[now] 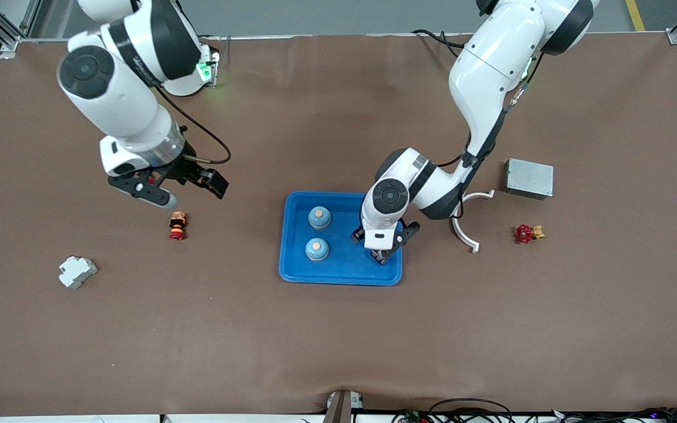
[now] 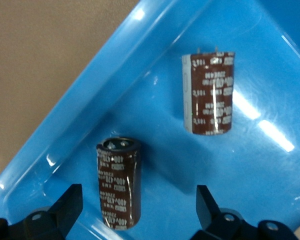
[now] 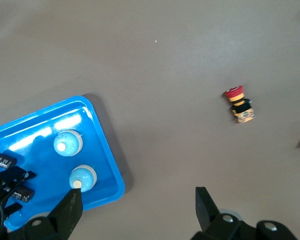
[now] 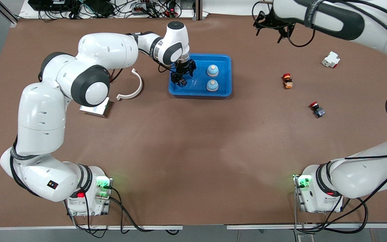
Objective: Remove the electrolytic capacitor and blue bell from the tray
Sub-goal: 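Lift the capacitor with the left gripper while the right gripper reaches the bells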
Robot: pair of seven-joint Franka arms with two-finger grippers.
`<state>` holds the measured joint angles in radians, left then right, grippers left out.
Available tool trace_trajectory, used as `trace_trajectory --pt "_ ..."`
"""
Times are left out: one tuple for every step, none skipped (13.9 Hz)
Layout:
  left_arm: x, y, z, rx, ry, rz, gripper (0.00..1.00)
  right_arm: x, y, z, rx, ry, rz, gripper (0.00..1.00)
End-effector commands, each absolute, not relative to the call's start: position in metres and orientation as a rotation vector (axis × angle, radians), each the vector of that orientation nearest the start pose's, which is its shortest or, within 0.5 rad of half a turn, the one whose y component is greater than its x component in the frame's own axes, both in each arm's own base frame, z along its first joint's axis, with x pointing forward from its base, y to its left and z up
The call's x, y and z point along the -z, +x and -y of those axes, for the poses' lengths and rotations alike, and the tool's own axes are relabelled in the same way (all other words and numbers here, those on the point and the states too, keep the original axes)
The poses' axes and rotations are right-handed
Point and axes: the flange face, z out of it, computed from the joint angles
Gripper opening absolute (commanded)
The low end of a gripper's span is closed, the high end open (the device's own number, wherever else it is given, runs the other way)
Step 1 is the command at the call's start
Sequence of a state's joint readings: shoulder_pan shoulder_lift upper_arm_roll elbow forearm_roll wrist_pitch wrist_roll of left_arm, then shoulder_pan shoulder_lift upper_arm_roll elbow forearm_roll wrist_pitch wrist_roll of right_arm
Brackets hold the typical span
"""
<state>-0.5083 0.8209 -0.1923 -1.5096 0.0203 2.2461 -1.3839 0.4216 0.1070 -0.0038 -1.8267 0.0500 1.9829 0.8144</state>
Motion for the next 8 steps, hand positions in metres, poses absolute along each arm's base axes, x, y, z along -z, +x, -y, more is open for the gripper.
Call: trace_trajectory --pt "-0.176 0.552 0.435 -0.2 -2.908 1.129 0.61 -0.452 0.545 -0.273 0.016 -2.987 -0.717 1.0" --pt "-0.176 0.553 0.435 -0.2 -2.908 1.131 0.45 -0.442 0.545 -0.285 0.023 -2.98 -0.724 1.0" --pt "-0.177 0.553 0.435 -0.199 -2.909 1.132 0.3 -0.429 0.547 -0.295 0.035 -2.972 -0.738 1.0" --pt "-0.178 0.554 0.435 -0.196 -2.908 1.144 0.18 -0.417 0.549 -0.305 0.043 -2.966 -0.745 1.0" --pt "-0.181 0.555 0.436 -0.192 -2.9 1.172 0.07 -0.406 0.547 -0.319 0.041 -2.966 -0.742 1.0" --pt "-0.181 0.555 0.436 -0.19 -2.888 1.196 0.0 -0.394 0.551 -0.328 0.031 -2.971 -0.751 1.0" --pt "-0.182 0.558 0.434 -0.179 -2.883 1.211 0.0 -0.384 0.551 -0.338 0.021 -2.975 -0.765 1.0" --pt "-0.186 0.56 0.433 -0.173 -2.885 1.219 0.0 -0.373 0.551 -0.351 0.012 -2.981 -0.777 1.0"
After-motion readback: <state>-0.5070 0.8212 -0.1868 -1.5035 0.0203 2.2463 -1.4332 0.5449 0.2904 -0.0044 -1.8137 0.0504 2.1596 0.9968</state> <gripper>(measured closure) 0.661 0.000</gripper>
